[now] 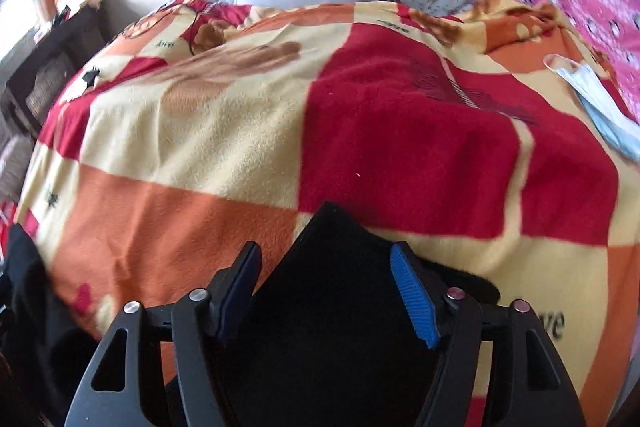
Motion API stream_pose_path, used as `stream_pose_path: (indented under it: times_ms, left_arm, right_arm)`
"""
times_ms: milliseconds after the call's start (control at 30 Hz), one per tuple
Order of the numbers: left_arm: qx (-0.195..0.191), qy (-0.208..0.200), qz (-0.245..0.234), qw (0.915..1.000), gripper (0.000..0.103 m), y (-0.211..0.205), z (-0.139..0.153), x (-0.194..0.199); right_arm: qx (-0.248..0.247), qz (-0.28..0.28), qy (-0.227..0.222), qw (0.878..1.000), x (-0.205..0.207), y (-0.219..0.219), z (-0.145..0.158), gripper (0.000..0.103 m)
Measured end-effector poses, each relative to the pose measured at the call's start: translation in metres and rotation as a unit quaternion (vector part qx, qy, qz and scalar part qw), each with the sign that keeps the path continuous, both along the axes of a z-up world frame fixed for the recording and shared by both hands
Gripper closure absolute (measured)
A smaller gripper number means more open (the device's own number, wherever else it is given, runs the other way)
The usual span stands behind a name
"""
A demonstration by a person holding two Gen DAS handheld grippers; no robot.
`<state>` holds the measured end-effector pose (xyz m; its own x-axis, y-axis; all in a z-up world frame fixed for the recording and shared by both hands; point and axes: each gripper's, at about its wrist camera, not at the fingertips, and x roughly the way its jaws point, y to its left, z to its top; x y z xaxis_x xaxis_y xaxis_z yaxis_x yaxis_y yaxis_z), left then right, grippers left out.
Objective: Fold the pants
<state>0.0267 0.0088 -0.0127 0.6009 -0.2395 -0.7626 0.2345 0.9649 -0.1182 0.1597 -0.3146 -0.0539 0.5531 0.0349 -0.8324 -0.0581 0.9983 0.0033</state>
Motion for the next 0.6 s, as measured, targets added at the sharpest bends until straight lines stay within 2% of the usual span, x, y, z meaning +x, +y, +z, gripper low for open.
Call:
stream_pose_path:
  times_ms: [33, 67, 100, 133, 233, 300, 400, 500, 600]
  left_arm:
    - [0.003, 0.002, 0.002, 1.0000, 0.036, 0.000, -0.004, 0.000]
    - [0.006, 0.005, 0.004, 1.0000, 0.036, -0.001, -0.008, 0.000]
    - [0.007, 0.007, 0.005, 0.9999, 0.036, -0.001, -0.010, 0.000]
    - [0.005, 0.006, 0.006, 0.9999, 0.035, -0.001, -0.011, 0.000]
    - [-0.009, 0.010, 0.012, 0.9998, 0.035, 0.002, -0.009, 0.001]
    - [-0.021, 0.013, 0.017, 0.9996, 0.034, 0.004, -0.009, 0.001]
    - [-0.022, 0.013, 0.019, 0.9995, 0.034, 0.003, -0.010, 0.000]
    - [-0.022, 0.015, 0.021, 0.9994, 0.032, 0.002, -0.010, -0.001]
    - [-0.018, 0.016, 0.023, 0.9994, 0.031, 0.000, -0.010, -0.002]
  right_arm:
    - [-0.018, 0.010, -0.008, 1.000, 0.000, 0.003, 0.002, 0.063]
    - [-0.018, 0.016, -0.011, 1.000, -0.001, 0.002, 0.004, 0.087]
    - [0.009, 0.021, -0.009, 1.000, 0.000, -0.004, 0.008, 0.094]
    - [0.028, 0.019, -0.008, 0.999, -0.004, -0.009, 0.012, 0.094]
    - [0.070, 0.016, -0.049, 0.996, -0.037, -0.032, 0.049, 0.095]
    - [0.109, 0.014, -0.088, 0.990, -0.080, -0.054, 0.079, 0.095]
    - [0.130, -0.005, -0.132, 0.983, -0.157, -0.087, 0.108, 0.095]
    - [0.148, -0.045, -0.130, 0.979, -0.223, -0.122, 0.104, 0.097]
    - [0.154, -0.072, -0.084, 0.982, -0.254, -0.144, 0.068, 0.100]
